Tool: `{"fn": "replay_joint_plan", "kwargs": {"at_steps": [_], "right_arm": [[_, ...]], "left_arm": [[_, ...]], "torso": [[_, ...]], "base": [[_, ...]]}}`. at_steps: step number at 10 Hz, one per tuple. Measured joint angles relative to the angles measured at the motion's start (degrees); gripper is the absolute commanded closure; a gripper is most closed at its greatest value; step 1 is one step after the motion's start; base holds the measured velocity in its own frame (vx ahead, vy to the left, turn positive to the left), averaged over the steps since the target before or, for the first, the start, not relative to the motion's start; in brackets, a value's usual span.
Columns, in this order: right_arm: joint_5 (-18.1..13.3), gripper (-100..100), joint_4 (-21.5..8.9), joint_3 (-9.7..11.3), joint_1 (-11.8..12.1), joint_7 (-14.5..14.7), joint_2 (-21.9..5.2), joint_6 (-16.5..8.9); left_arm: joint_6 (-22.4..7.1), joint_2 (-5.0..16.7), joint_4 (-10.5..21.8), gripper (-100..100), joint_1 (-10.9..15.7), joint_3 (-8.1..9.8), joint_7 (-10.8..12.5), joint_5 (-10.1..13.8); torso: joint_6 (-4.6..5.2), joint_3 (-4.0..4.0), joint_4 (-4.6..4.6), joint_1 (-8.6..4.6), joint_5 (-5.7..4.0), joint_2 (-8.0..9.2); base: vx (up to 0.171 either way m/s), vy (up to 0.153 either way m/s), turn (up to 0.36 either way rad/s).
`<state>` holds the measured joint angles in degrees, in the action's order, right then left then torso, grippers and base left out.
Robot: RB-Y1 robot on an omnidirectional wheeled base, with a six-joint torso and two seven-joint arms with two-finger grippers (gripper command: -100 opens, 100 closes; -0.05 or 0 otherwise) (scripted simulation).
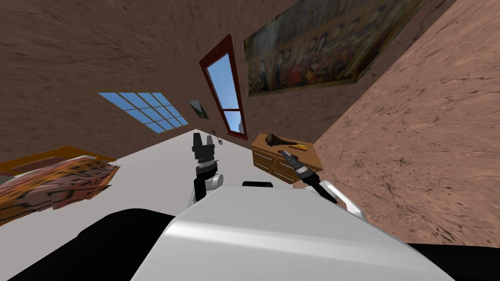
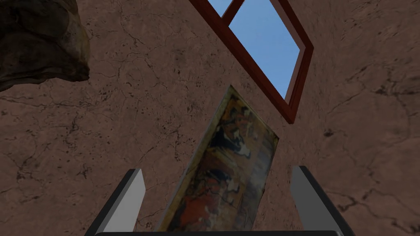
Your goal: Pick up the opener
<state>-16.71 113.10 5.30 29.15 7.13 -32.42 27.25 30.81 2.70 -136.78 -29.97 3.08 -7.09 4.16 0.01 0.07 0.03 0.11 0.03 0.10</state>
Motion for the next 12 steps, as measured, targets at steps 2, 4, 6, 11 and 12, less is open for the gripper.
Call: {"fn": "replay_joint_plan", "kwargs": {"at_steps": [2,4,6,11,12], "right_arm": [[-1.18,-100,-3.05,1.05,-0.58,0.34,-2.93,-0.22],[-2.48,-100,-5.38,2.06,0.2,0.99,-5.64,-0.11],[-3.75,-100,-7.99,3.18,0.42,1.65,-8.3,0.26],[-6.17,-100,-15.46,5.36,0.57,3.07,-14.15,1.53],[-6.81,-100,-17.27,6.02,0.46,3.49,-15.55,2.08]], "left_arm": [[0.0,0.0,0.0,0,0.0,0.0,0.0,0.0],[0.0,0.0,0.0,0,0.0,0.0,0.0,0.0],[0.0,0.0,0.0,0,0.0,0.0,0.0,0.0],[0.0,0.0,0.0,0,-0.01,0.0,0.0,0.0],[0.0,0.0,0.0,0,0.0,0.0,0.0,0.0]], "torso": [[-0.01,-0.01,0.0,0.01,0.0,-0.02],[0.01,-0.01,0.0,0.0,0.0,-0.02],[0.01,-0.02,-0.01,0.02,0.0,-0.04],[0.02,-0.05,-0.02,-0.05,-0.01,-0.1],[-0.03,-0.07,-0.02,-0.03,-0.01,-0.13]], "base": [[-0.024,0.048,0.094],[-0.021,0.045,0.096],[-0.012,0.045,0.09],[-0.003,0.039,0.094],[0.006,0.039,0.072]]}}
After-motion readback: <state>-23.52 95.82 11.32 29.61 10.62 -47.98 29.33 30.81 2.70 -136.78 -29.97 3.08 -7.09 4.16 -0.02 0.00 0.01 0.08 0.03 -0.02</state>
